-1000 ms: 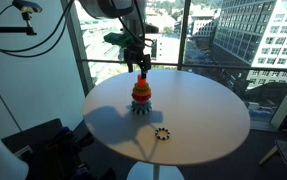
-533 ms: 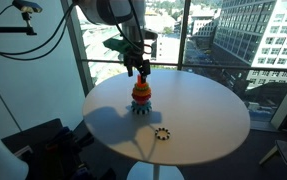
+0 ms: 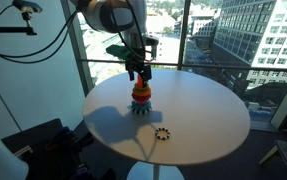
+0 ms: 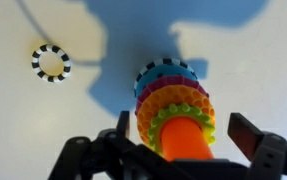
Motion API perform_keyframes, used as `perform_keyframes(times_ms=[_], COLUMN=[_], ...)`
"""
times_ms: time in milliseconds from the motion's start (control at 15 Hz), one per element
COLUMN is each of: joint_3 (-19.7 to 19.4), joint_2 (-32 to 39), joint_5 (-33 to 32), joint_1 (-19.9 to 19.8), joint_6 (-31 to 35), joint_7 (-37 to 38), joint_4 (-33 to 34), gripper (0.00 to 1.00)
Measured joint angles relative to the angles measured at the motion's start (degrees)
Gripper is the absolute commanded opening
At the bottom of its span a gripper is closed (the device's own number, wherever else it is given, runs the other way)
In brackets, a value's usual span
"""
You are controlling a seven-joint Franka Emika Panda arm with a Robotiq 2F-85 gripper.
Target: Pick up the green ring from the stack and put it on the table
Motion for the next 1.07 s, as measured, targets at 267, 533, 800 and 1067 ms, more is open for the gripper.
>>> perform_keyframes(times_ms=[267,533,800,1067], joint_3=[0.0,0.0,0.2,0.6], joint_2=[1.5,2.7,3.3,3.1], joint_5=[0.2,1.1,1.5,1.5], joint_1=[0.0,0.0,0.1,0.1], joint_6=[1.8,3.5,4.5,5.1], joint_7=[0.0,-0.3,-0.4,-0.4], joint_4=[0.0,0.0,0.0,0.0], gripper=[1.00,0.74,0.55,0.44])
